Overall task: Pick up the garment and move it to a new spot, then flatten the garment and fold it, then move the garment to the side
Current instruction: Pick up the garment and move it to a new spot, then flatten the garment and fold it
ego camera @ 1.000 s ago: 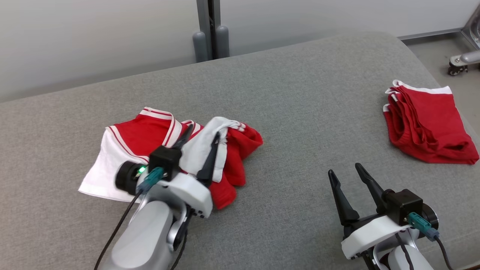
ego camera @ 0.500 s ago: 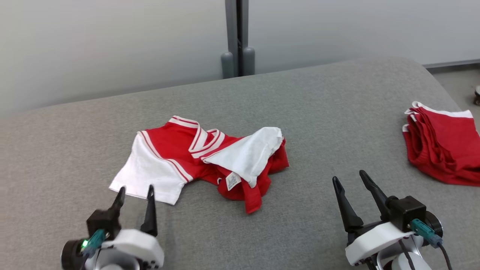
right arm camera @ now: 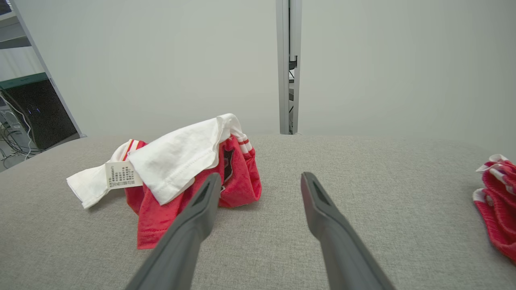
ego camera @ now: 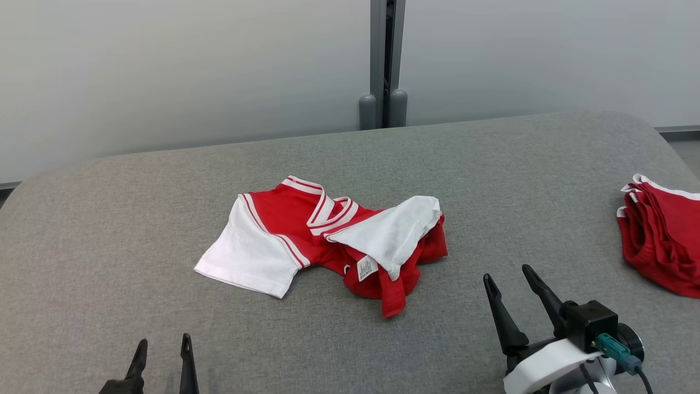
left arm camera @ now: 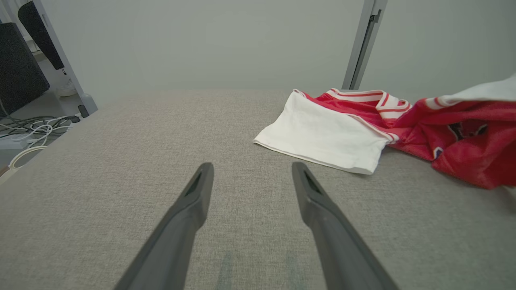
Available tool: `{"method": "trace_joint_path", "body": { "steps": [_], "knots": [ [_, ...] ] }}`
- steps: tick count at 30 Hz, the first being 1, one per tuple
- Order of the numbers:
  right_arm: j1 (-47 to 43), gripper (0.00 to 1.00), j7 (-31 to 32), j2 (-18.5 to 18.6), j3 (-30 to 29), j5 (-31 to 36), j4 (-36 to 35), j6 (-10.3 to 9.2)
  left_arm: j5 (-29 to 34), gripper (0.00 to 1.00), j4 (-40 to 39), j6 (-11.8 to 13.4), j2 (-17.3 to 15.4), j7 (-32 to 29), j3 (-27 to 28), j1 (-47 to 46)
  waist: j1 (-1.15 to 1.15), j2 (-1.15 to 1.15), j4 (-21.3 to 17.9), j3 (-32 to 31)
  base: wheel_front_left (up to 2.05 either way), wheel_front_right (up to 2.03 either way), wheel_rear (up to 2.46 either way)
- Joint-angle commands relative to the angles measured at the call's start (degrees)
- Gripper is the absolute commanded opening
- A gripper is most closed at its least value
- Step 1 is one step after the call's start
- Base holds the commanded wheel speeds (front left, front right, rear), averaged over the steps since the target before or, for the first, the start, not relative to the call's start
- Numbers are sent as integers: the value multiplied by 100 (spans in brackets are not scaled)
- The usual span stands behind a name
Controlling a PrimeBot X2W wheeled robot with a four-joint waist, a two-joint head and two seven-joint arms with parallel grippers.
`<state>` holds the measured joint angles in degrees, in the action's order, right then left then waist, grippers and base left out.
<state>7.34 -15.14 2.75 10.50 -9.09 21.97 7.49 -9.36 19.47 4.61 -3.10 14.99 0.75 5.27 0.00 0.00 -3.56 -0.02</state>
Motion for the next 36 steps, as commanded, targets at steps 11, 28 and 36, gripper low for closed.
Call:
{"method": "trace_joint_path", "body": {
  "steps": [11, 28, 36],
  "knots": [
    [-93, 100, 2, 30, 56, -17, 38, 0, -79, 100, -193, 47, 8, 25, -81, 219, 0, 0, 157, 43, 0, 0, 0],
    [778, 100, 2, 30, 810, 107, 182, 0, -296, 100, -179, 20, 7, 25, -579, -194, 0, 0, 877, 772, 0, 0, 0],
    [948, 100, 2, 34, 828, 336, 431, 0, -374, 100, -127, 26, 10, 25, -662, -274, 0, 0, 1083, 893, 0, 0, 0]
  ]
}}
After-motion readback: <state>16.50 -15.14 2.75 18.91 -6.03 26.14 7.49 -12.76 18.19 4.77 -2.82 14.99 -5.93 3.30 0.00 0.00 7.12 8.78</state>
